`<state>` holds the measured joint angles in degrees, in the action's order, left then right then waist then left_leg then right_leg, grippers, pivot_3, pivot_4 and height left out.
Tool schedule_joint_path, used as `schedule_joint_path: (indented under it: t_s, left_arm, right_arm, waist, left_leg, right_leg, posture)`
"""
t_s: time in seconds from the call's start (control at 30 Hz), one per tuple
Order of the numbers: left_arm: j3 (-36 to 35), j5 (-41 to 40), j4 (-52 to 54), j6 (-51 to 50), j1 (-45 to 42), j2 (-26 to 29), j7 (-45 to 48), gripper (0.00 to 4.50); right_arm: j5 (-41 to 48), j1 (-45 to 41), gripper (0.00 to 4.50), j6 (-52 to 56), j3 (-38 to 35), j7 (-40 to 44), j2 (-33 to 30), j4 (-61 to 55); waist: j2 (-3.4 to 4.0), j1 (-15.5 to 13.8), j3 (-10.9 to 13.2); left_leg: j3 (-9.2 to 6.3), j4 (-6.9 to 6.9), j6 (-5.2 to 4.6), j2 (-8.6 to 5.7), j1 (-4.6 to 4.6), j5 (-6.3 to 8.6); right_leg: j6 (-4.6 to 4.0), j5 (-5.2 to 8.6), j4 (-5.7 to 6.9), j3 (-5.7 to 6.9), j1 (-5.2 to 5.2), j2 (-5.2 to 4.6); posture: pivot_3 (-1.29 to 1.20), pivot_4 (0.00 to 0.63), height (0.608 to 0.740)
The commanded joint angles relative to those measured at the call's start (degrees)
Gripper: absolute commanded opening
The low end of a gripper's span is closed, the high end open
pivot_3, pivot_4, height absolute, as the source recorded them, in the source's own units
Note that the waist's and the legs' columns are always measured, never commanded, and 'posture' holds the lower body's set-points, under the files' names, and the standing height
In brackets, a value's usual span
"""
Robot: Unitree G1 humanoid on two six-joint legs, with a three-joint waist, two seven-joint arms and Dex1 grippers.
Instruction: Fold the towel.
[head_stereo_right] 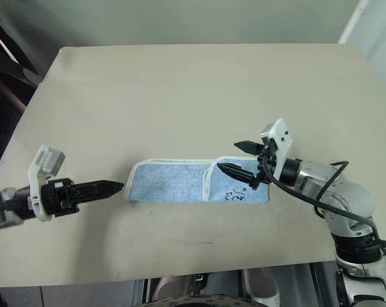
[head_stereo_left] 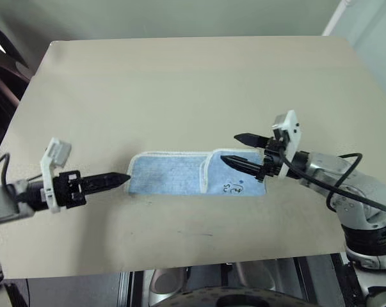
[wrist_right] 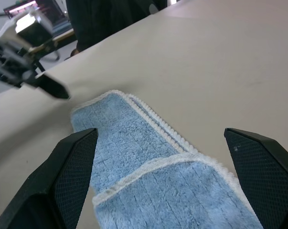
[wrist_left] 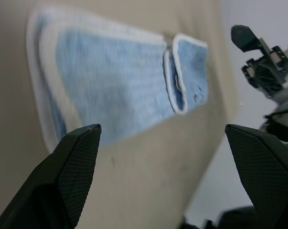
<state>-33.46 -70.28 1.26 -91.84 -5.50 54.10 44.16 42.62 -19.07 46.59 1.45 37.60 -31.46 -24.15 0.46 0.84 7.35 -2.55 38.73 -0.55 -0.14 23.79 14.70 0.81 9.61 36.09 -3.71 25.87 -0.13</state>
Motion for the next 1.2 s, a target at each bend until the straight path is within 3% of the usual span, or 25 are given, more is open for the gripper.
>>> schedule_joint_path:
  t_s: [0.03,0.2,0.47,0.73,1.2]
  left_arm:
    - [-2.7,-10.5,-1.4,-0.7,4.4,2.0,-6.5,4.5]
    - [-3.0,-21.7,-5.0,-0.3,8.3,2.7,-15.9,4.5]
    - [7.0,-39.5,-8.9,12.9,9.5,-0.8,-35.7,4.5]
    - [13.1,-42.7,-10.3,18.2,6.1,-2.9,-43.0,4.5]
    - [11.7,-42.7,-13.6,19.5,1.7,-6.2,-48.7,4.5]
  right_arm:
    - [-1.6,-1.2,4.48,-1.1,0.8,-0.6,1.0,0.3]
    - [-4.0,-1.7,4.48,-2.0,1.6,-0.9,2.5,1.8]
    - [-3.2,0.5,4.48,-0.7,-0.5,-3.3,3.1,-0.5]
    - [-2.9,1.7,4.48,0.6,-2.0,-5.5,3.1,-2.1]
    - [-2.9,1.9,4.48,1.7,-3.4,-8.3,3.5,-2.7]
  waist:
    - [-0.02,-0.1,0.0]
    - [-0.06,-0.3,0.0]
    - [-0.12,-0.6,0.0]
    - [-0.23,-0.8,0.0]
    - [-0.2,-1.0,0.0]
  left_leg:
    - [-0.03,-0.03,0.03,0.0,-0.03,-0.02]
    - [-0.12,-0.2,0.1,0.03,-0.19,-0.09]
    - [-0.18,-0.57,0.73,0.03,-0.44,-0.41]
    - [-0.27,-0.62,1.31,0.3,-0.6,-0.78]
    - [-0.55,-0.72,1.29,0.33,-0.92,-0.53]
  right_leg:
    - [-0.04,0.0,0.06,0.02,0.0,0.02]
    - [-0.2,-0.06,0.15,0.02,-0.05,0.12]
    - [-0.42,-0.17,0.28,0.02,-0.11,0.22]
    - [-0.58,-0.18,0.3,-0.13,-0.25,0.78]
    - [-0.19,0.07,0.35,-0.12,-0.58,0.95]
  posture:
    - [0.0,0.15,0.733]
    - [0.0,0.15,0.733]
    - [0.0,0.15,0.733]
    - [0.0,0.15,0.733]
    - [0.0,0.15,0.733]
